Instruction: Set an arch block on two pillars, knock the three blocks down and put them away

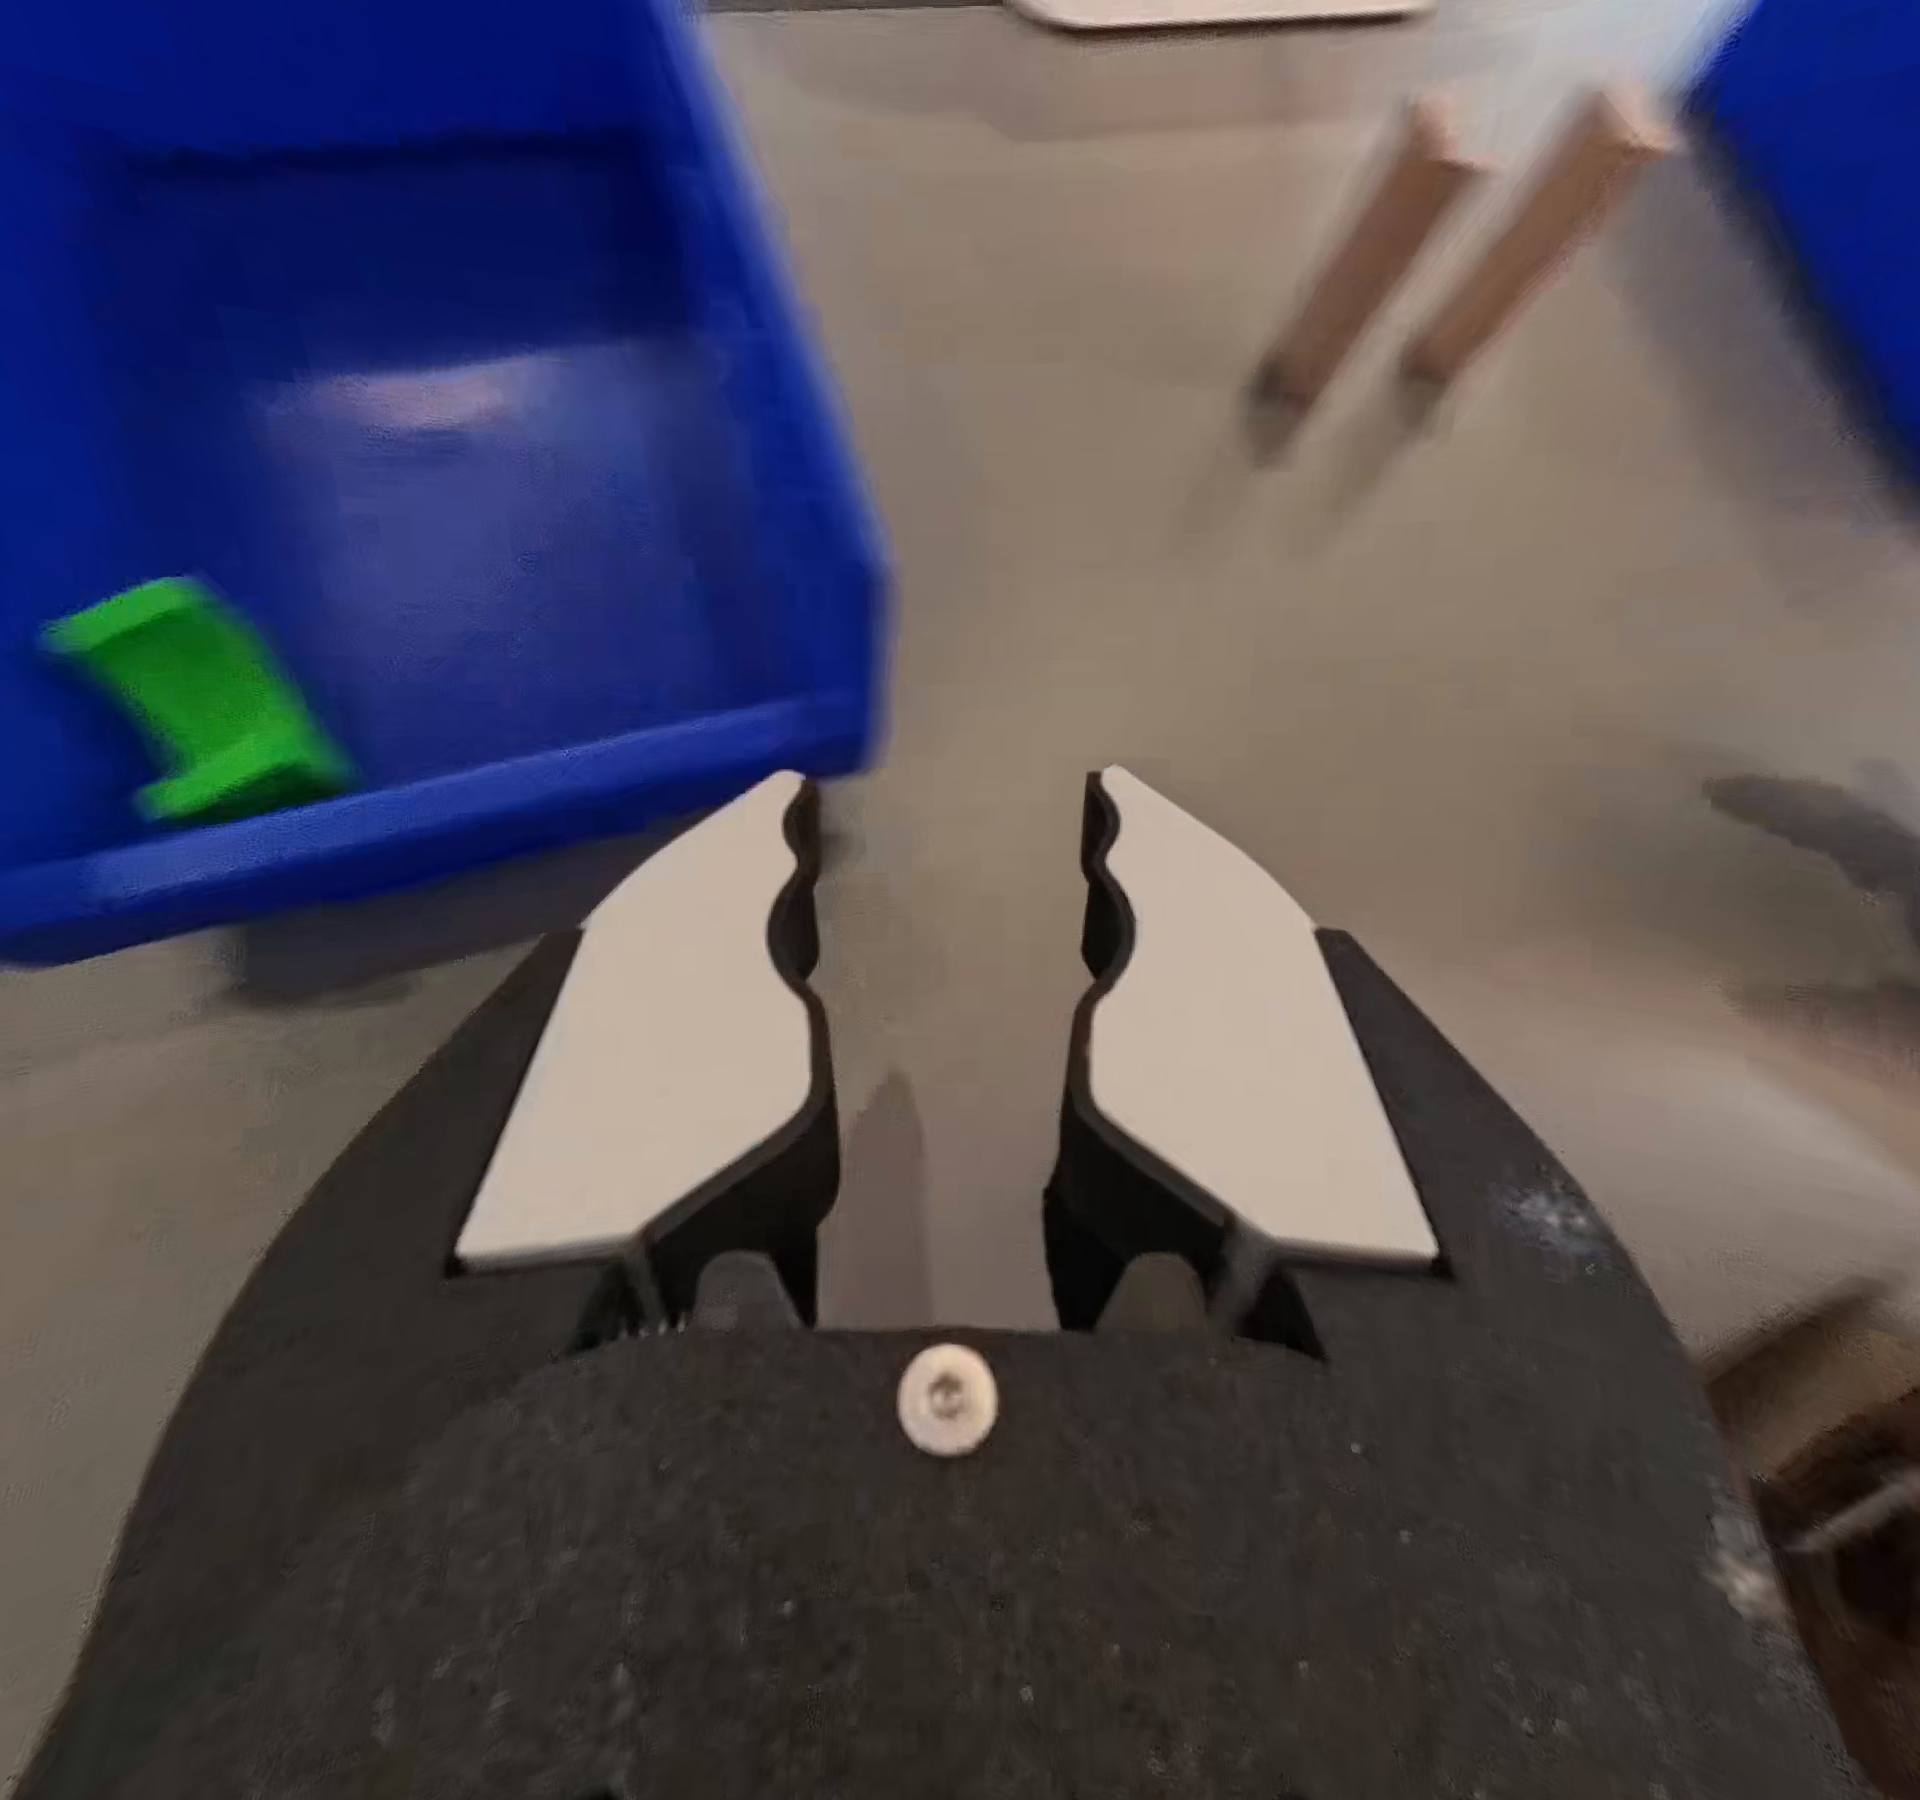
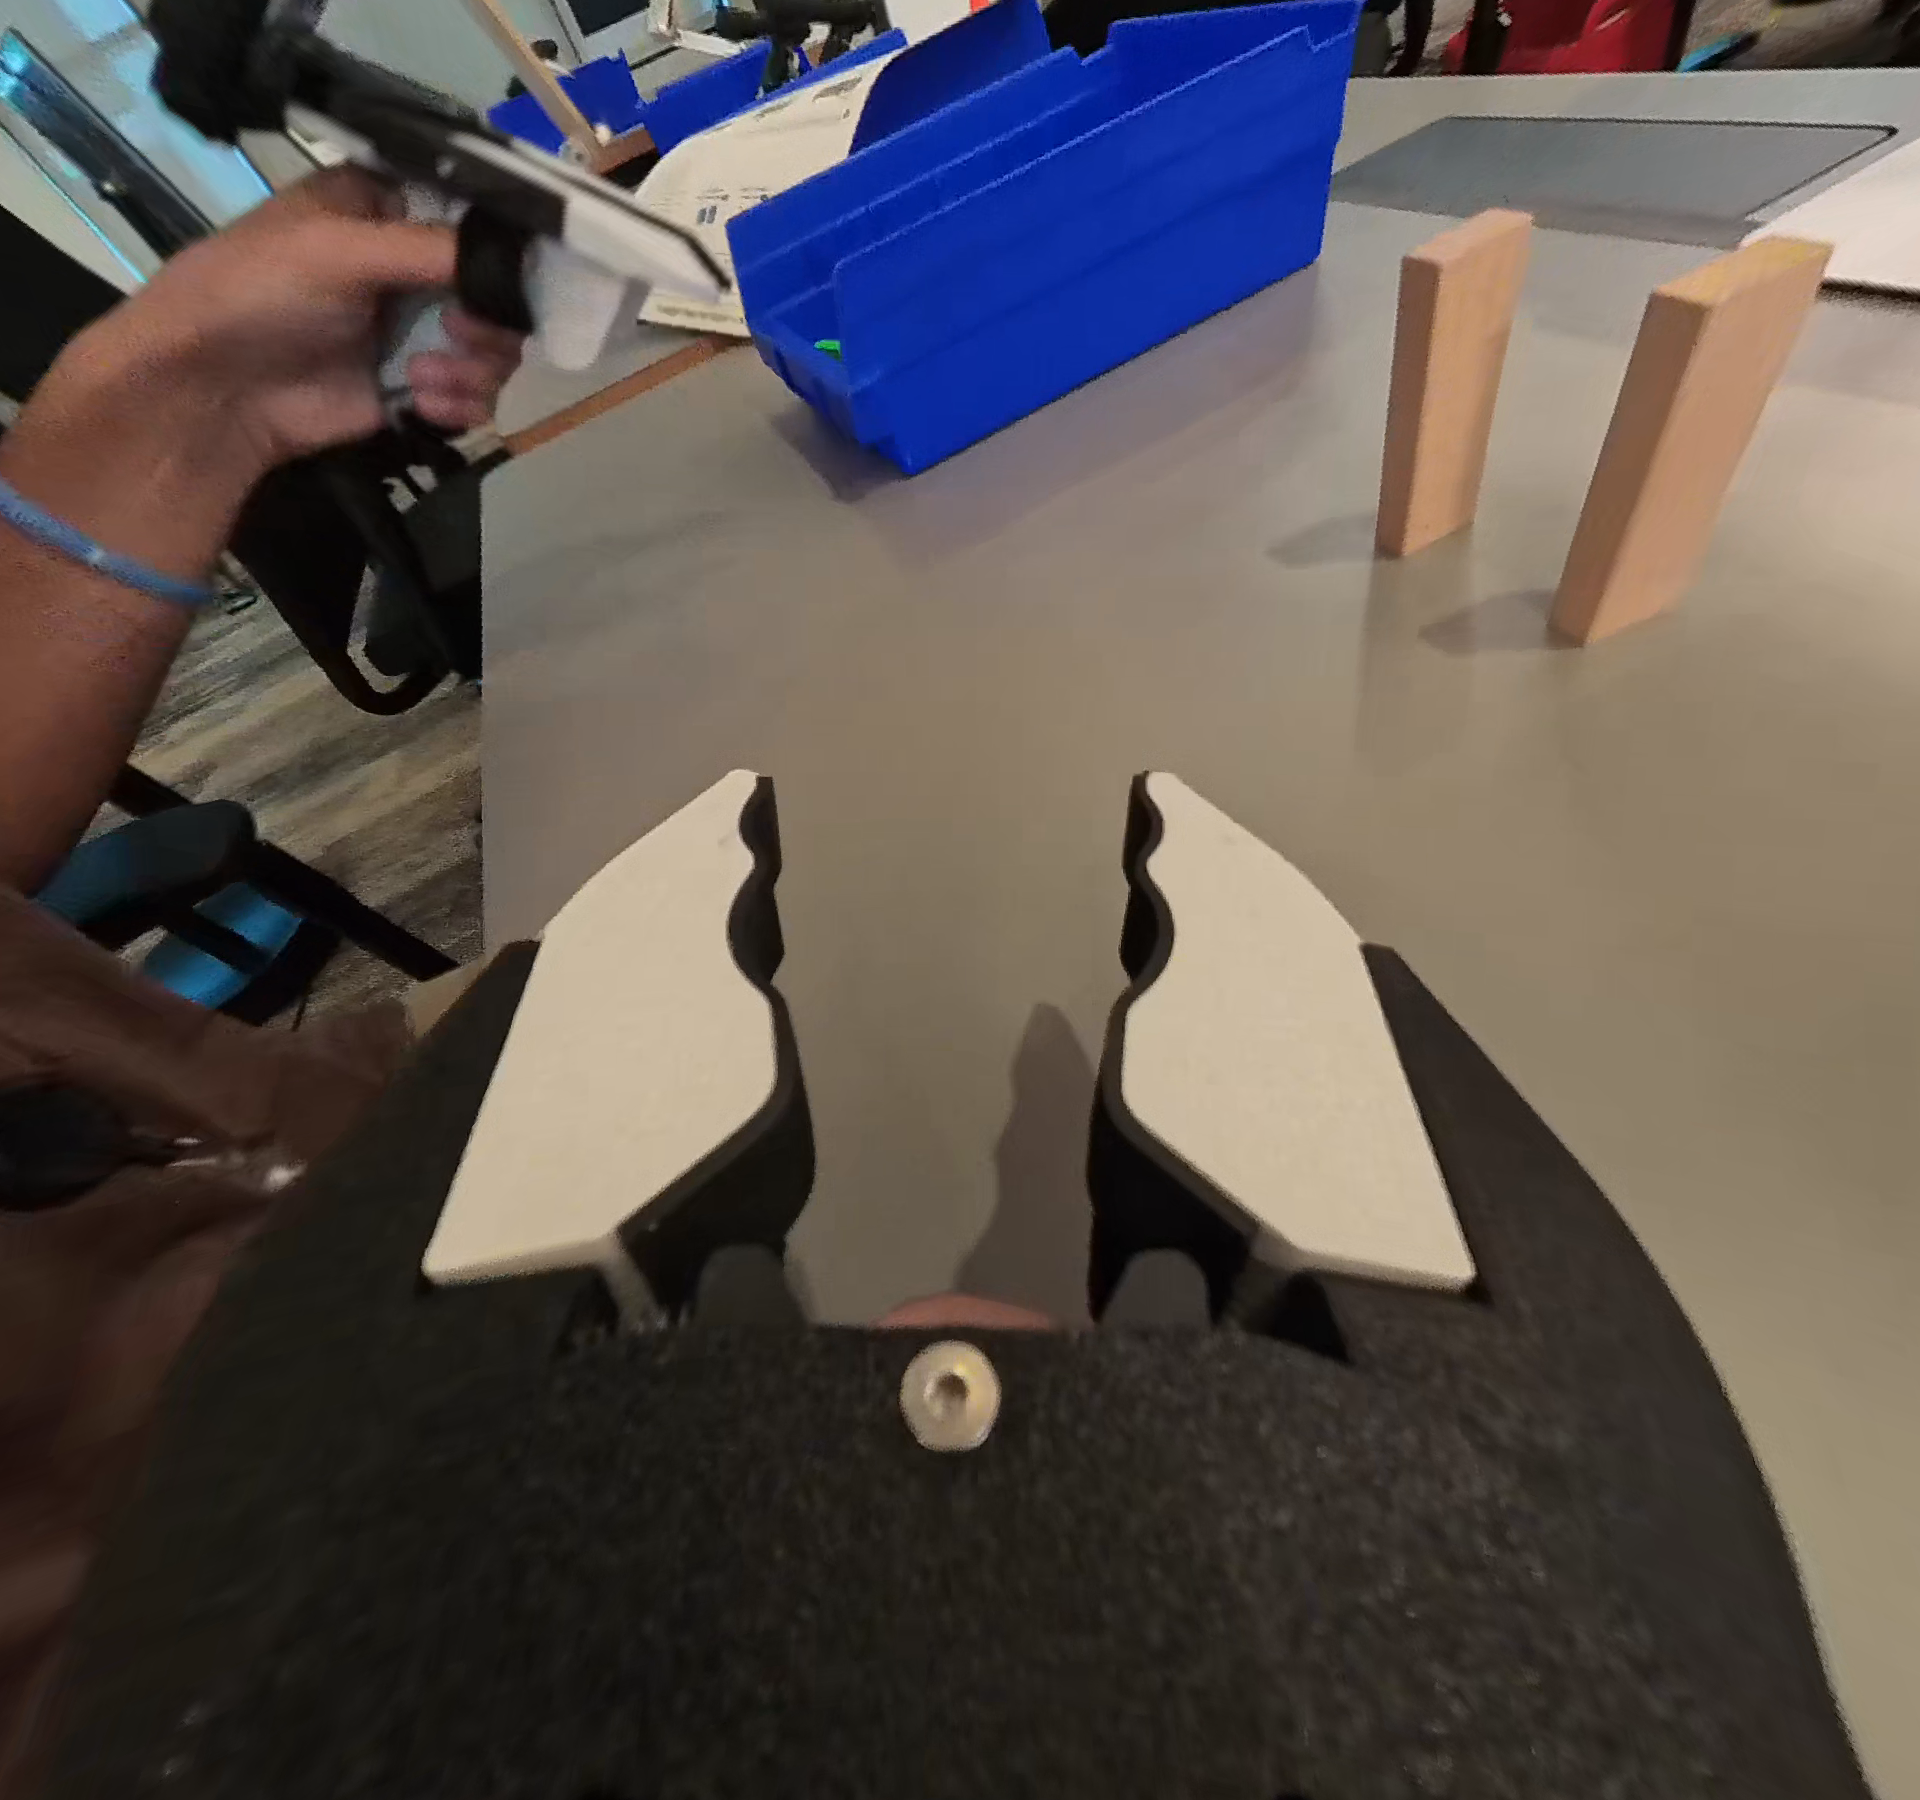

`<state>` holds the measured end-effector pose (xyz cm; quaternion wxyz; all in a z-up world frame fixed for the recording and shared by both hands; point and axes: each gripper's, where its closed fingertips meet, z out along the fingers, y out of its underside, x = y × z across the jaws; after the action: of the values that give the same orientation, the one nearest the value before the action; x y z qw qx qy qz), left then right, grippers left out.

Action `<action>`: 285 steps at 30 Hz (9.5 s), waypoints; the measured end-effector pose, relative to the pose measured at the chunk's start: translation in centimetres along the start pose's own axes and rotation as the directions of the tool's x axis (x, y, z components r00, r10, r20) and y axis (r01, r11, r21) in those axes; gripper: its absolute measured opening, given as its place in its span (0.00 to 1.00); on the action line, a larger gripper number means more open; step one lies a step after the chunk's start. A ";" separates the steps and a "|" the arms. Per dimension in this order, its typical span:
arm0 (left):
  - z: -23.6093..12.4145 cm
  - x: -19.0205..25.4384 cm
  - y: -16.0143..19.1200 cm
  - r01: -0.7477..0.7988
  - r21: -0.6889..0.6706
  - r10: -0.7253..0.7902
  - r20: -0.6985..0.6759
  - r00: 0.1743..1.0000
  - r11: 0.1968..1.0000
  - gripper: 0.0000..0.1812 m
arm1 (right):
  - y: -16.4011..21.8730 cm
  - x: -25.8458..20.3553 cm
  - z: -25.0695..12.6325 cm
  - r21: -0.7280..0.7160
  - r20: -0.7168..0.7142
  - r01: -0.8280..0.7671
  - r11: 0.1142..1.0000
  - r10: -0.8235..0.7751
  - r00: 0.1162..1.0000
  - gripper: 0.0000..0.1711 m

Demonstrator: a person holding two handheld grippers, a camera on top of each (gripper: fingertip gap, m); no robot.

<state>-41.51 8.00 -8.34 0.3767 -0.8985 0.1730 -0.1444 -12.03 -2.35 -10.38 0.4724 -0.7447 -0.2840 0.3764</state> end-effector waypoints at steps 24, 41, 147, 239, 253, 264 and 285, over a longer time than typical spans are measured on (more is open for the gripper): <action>9.7 -15.1 2.5 0.240 -0.610 -0.077 0.281 0.957 0.755 0.00 | 0.4 -0.1 2.5 -0.118 0.011 0.225 0.967 -0.225 0.974 0.36; 7.6 -18.2 -0.1 -0.495 -0.856 0.607 -0.316 0.729 0.150 0.36 | -0.4 -0.9 4.2 -0.116 0.058 0.330 0.937 -0.326 0.944 0.35; -0.5 24.7 4.1 0.033 0.167 0.143 -0.916 0.375 0.985 0.29 | -9.8 14.9 10.6 -0.894 0.261 0.355 0.275 -0.325 0.909 0.19; 6.5 20.0 -4.4 -0.567 0.335 0.655 -0.466 0.595 0.753 0.19 | -7.3 2.5 8.1 -0.678 0.488 0.601 0.423 -0.353 0.799 0.22; 6.6 -13.0 -5.2 -0.090 -0.061 0.103 0.258 0.961 0.994 0.19 | 0.3 -2.5 4.9 -0.286 0.143 0.229 0.930 -0.194 0.970 0.26; 12.2 -14.6 -1.6 0.051 -0.330 0.034 0.247 0.968 0.942 0.19 | -1.0 2.8 -1.3 -0.030 -0.263 0.080 0.996 -0.085 0.961 0.26; 1.5 11.4 1.8 0.025 0.275 0.055 -0.277 0.959 0.961 0.26 | -8.8 13.8 4.9 -0.626 0.062 0.475 0.618 -0.569 0.820 0.26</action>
<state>-31.09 3.00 -9.15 0.4708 -0.8061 0.2099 -0.2905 -9.01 14.27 -7.66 0.3105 -0.7659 -0.5604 0.0541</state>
